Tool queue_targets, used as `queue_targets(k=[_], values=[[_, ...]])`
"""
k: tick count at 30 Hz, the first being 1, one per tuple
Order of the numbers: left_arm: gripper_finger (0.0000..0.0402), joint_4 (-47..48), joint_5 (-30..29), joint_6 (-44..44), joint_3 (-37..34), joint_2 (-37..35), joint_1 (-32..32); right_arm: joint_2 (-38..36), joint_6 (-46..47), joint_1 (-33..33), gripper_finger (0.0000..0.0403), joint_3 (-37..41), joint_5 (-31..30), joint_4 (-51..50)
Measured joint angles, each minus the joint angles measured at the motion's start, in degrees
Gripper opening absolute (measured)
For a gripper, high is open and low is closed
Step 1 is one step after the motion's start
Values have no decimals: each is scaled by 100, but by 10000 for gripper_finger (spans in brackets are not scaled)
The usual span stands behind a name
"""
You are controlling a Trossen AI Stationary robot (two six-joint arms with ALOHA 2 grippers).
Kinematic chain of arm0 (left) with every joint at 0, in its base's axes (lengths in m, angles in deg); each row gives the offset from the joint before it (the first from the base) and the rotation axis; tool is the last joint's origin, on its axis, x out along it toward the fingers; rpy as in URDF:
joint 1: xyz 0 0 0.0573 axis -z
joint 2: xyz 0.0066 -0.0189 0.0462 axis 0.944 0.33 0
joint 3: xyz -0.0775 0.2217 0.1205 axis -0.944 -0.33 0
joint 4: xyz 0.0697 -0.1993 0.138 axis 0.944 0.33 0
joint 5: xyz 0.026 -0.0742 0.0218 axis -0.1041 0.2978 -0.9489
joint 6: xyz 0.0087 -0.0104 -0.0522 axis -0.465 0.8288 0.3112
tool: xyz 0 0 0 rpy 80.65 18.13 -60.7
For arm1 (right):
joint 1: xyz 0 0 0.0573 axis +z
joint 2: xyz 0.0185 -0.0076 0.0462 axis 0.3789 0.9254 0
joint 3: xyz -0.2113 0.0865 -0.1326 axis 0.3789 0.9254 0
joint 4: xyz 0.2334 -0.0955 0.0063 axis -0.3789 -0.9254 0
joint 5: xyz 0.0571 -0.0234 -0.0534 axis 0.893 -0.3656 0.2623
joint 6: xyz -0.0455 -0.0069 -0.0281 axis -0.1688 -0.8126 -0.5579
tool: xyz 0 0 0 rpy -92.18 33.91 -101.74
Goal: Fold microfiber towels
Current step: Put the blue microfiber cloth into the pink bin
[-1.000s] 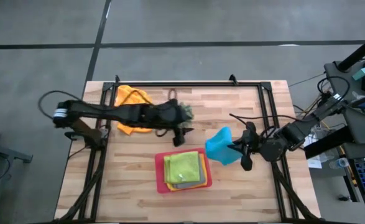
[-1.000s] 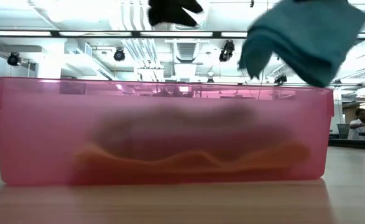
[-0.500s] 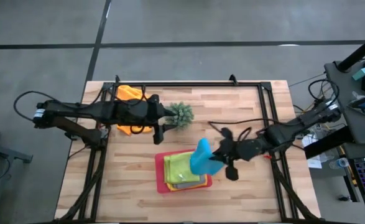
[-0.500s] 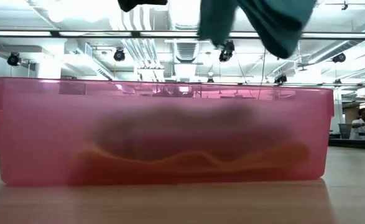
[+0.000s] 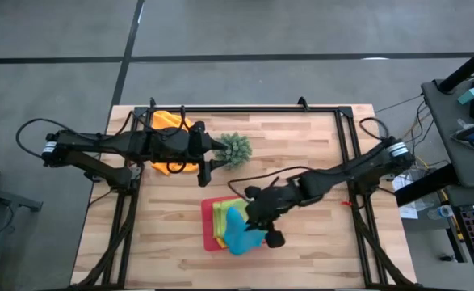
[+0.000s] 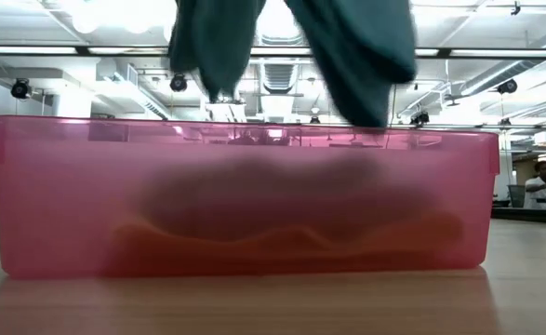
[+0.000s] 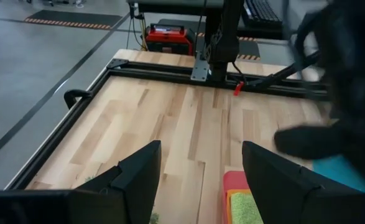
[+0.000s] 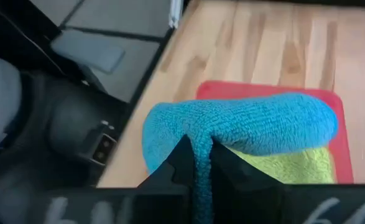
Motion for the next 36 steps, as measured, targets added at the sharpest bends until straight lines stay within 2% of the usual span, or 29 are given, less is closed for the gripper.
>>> queue_targets(k=[7, 17, 27, 30, 36], values=[[209, -10, -2, -13, 0, -38, 0, 588, -739, -480, 13, -61, 143, -254], [209, -90, -52, -260, 0, -18, -2, 870, -2291, -815, 13, -68, 139, -419], [209, -53, -52, -260, -4, -16, -2, 1104, -2461, -924, 15, -65, -169, -466], [209, -48, -52, -260, -36, -16, -2, 1109, -2456, -962, 36, -65, -176, -423], [209, -56, -52, -259, -109, -14, -2, 1096, -2523, -1005, 114, -65, -180, -387]])
